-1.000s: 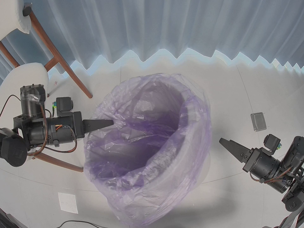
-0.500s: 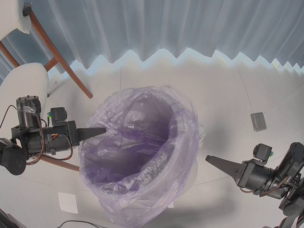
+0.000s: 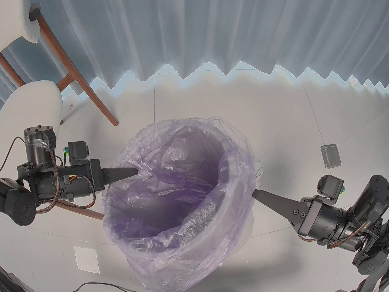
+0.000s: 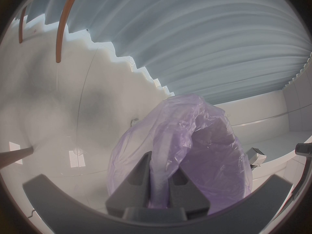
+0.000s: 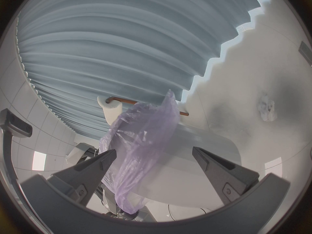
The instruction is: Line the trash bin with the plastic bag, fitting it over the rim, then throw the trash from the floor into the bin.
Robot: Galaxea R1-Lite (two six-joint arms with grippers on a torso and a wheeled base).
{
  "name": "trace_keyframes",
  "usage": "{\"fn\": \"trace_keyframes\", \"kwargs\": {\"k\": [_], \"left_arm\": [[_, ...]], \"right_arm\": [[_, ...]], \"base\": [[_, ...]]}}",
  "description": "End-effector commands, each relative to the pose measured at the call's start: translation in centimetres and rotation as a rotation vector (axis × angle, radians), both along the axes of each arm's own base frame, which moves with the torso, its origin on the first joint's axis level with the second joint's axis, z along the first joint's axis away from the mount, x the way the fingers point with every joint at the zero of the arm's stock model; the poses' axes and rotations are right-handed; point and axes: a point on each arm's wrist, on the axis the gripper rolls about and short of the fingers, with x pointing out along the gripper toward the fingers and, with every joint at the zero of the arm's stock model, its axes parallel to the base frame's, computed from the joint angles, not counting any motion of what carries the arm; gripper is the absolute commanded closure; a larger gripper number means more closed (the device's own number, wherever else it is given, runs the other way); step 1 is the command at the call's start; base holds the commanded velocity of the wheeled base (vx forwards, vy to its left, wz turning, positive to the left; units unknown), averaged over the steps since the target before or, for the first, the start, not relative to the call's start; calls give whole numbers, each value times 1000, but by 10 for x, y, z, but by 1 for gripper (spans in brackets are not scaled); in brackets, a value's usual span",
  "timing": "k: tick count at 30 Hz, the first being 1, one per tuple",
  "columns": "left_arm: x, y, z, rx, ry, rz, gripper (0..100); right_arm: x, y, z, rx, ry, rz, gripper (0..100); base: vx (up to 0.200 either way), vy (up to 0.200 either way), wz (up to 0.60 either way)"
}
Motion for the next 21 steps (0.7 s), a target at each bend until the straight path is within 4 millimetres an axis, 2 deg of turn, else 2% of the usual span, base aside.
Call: {"fn": "trace_keyframes", "kwargs": {"k": [1,8,9,21], "left_arm": [[0,-1,-1,1,5,-5,100],[-2,-3,-2,2,8,-13,100],[-2,-3,-2,2,8,-13,100],[-3,-4,-1,-2,8,-16,100]], "right_arm": [[-1,7,3,13,-15,27,0],[-1,14,5,19,-25,48,0],[0,14,5,17,-25,48,100],[-2,10,-3,-10,-1,37,100]], "base": [[0,0,0],[0,0,0],[0,0,0],[0,0,0]]}}
